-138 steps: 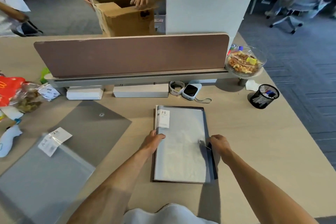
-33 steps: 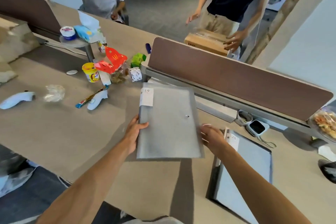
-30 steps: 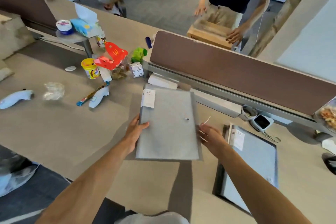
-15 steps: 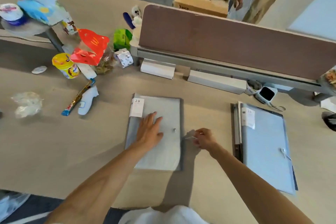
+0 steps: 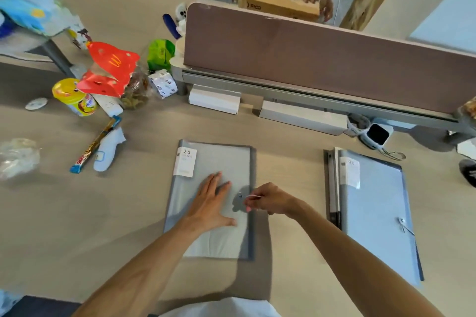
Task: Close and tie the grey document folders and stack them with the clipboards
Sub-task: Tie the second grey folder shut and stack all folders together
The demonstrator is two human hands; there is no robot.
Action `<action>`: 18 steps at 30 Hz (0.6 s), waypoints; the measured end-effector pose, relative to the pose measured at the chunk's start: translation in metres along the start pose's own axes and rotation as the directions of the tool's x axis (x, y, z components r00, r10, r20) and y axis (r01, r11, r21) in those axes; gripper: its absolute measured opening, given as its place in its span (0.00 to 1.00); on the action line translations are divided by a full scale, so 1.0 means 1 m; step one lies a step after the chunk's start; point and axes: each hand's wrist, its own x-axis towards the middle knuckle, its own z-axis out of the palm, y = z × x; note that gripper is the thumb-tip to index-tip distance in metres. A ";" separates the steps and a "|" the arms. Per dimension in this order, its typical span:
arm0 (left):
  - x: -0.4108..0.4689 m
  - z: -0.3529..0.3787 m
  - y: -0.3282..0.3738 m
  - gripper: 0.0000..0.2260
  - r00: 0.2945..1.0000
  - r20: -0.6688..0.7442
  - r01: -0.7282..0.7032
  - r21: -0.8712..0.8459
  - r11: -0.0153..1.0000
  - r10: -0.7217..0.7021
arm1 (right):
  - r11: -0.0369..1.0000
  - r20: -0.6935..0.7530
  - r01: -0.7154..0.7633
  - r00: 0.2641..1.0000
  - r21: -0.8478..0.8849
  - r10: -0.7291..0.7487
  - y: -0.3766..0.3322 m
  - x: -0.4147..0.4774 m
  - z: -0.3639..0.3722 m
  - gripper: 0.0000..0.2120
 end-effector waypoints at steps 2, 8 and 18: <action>-0.002 -0.005 -0.003 0.50 1.000 -0.006 0.009 -0.032 0.999 -0.010 | 0.996 0.023 0.064 0.998 -0.068 -0.063 -0.007 0.013 0.005 0.10; 0.002 -0.021 -0.015 0.47 0.999 -0.013 -0.031 0.005 0.999 0.031 | 0.842 0.062 0.174 0.984 -0.510 -0.166 -0.009 0.042 0.015 0.11; 0.002 -0.012 -0.025 0.45 0.994 -0.077 -0.080 -0.045 0.996 0.077 | 0.420 0.149 0.420 0.827 -0.805 -0.542 0.038 0.027 -0.012 0.12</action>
